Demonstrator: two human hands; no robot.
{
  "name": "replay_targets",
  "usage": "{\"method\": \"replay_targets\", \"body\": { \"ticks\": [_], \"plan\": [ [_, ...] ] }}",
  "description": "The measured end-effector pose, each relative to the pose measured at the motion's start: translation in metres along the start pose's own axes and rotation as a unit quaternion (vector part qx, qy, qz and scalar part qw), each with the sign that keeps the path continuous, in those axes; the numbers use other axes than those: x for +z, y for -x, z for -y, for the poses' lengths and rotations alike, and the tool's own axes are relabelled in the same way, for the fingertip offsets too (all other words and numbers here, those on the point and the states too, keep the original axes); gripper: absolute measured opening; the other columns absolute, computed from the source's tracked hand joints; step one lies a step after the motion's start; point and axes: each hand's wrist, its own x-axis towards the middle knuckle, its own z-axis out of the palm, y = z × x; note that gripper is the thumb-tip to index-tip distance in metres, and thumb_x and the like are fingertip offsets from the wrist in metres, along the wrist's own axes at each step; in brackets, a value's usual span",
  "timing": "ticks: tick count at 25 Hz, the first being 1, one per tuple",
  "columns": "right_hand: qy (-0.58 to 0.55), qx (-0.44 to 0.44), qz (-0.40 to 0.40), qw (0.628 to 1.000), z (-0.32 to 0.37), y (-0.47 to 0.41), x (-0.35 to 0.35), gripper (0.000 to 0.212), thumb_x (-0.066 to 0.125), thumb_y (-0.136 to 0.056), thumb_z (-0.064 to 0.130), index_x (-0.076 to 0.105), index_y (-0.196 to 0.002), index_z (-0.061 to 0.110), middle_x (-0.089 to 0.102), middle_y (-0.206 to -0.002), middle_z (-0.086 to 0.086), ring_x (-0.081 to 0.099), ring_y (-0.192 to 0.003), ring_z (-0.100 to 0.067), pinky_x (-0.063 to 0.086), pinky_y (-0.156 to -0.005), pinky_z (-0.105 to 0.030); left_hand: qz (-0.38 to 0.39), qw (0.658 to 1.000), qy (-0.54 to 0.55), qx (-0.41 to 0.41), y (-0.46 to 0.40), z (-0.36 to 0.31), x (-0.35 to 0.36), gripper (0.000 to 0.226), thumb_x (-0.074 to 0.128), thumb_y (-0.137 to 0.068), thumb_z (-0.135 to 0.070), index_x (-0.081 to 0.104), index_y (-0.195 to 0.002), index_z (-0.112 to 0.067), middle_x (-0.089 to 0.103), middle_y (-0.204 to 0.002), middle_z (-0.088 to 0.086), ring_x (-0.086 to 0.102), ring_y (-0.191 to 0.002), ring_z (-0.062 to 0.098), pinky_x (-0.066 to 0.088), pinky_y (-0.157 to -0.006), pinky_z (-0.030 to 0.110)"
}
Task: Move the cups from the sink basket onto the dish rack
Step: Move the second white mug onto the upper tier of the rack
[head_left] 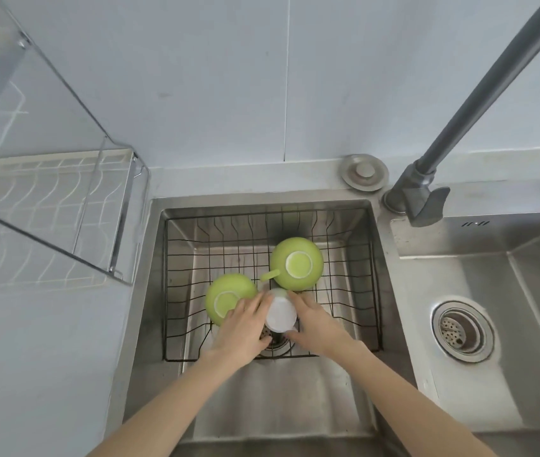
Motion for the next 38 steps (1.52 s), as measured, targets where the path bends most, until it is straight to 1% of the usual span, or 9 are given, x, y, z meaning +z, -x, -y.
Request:
{"method": "replay_targets", "body": {
  "ticks": [3,8,15,22,26,29,32,35,38],
  "plan": [
    [-0.016,-0.001,-0.008,1.0,-0.001,-0.007,0.012,0.082,0.061,-0.082,0.02,0.011,-0.147,0.016,0.022,-0.153,-0.007,0.037,-0.133,-0.029,0.044,-0.099,-0.039,0.0,1.0,0.011,-0.009,-0.009,0.0,0.01,0.074,0.055,-0.086,-0.026,0.009,-0.144,-0.016,0.025,-0.151,0.002,0.033,-0.131,0.025,0.039,-0.103,0.036],
    [0.02,-0.004,-0.054,0.998,-0.001,-0.008,0.015,0.07,0.053,-0.086,0.019,0.016,-0.145,0.015,0.027,-0.152,-0.004,0.05,-0.122,-0.031,0.049,-0.084,-0.038,-0.017,0.998,0.059,-0.03,-0.017,-0.003,0.016,0.07,0.056,-0.086,-0.027,0.016,-0.142,-0.017,0.032,-0.147,0.003,0.04,-0.126,0.027,0.041,-0.098,0.036],
    [0.029,-0.017,-0.051,0.998,0.01,0.008,0.004,0.07,0.055,-0.084,0.016,0.02,-0.144,0.015,0.032,-0.149,-0.005,0.051,-0.12,-0.034,0.047,-0.09,-0.039,-0.052,0.996,0.073,-0.017,-0.001,-0.003,0.008,0.067,0.054,-0.086,-0.032,0.02,-0.142,-0.018,0.034,-0.147,0.001,0.041,-0.126,0.025,0.041,-0.097,0.035],
    [-0.017,-0.057,-0.123,0.991,0.039,0.051,-0.016,0.066,0.058,-0.081,0.018,0.029,-0.14,0.017,0.052,-0.132,-0.01,0.055,-0.112,-0.034,0.049,-0.084,-0.038,-0.14,0.98,0.134,0.049,0.042,-0.007,-0.025,0.067,0.057,-0.085,-0.026,0.021,-0.141,-0.025,0.039,-0.143,-0.001,0.038,-0.126,0.022,0.036,-0.1,0.031],
    [-0.012,-0.073,-0.162,0.984,0.069,0.089,-0.035,0.064,0.062,-0.08,0.022,0.034,-0.137,0.015,0.061,-0.119,-0.012,0.058,-0.107,-0.033,0.049,-0.084,-0.036,-0.204,0.965,0.141,0.087,0.078,-0.009,-0.053,0.069,0.058,-0.085,-0.025,0.021,-0.142,-0.019,0.035,-0.148,-0.001,0.033,-0.132,0.022,0.026,-0.108,0.029],
    [-0.054,-0.1,-0.189,0.975,0.098,0.12,-0.049,0.06,0.066,-0.079,0.02,0.041,-0.132,0.015,0.063,-0.119,-0.007,0.059,-0.109,-0.025,0.048,-0.087,-0.031,-0.25,0.944,0.188,0.105,0.105,-0.01,-0.072,0.073,0.061,-0.083,-0.022,0.019,-0.143,-0.015,0.034,-0.147,-0.001,0.025,-0.134,0.018,0.022,-0.107,0.022],
    [-0.068,-0.118,-0.218,0.966,0.127,0.146,-0.057,0.057,0.067,-0.077,0.023,0.044,-0.129,0.017,0.064,-0.12,-0.006,0.058,-0.113,-0.024,0.049,-0.094,-0.034,-0.29,0.921,0.231,0.119,0.13,-0.007,-0.09,0.074,0.065,-0.08,-0.018,0.023,-0.141,-0.016,0.035,-0.146,0.0,0.024,-0.135,0.018,0.019,-0.104,0.019],
    [-0.06,-0.149,-0.223,0.961,0.153,0.168,-0.065,0.058,0.067,-0.079,0.031,0.044,-0.131,0.022,0.064,-0.121,-0.001,0.059,-0.113,-0.02,0.049,-0.097,-0.035,-0.329,0.899,0.254,0.137,0.156,0.005,-0.108,0.073,0.07,-0.076,-0.021,0.031,-0.138,-0.019,0.041,-0.142,-0.002,0.036,-0.13,0.016,0.027,-0.104,0.022],
    [-0.05,-0.181,-0.194,0.963,0.177,0.188,-0.075,0.046,0.052,-0.091,0.03,0.041,-0.135,0.023,0.064,-0.125,0.0,0.058,-0.115,-0.015,0.046,-0.099,-0.03,-0.338,0.887,0.271,0.161,0.184,0.023,-0.125,0.069,0.072,-0.069,-0.029,0.039,-0.13,-0.025,0.051,-0.128,-0.007,0.047,-0.115,0.005,0.04,-0.1,0.023]
  ]
}}
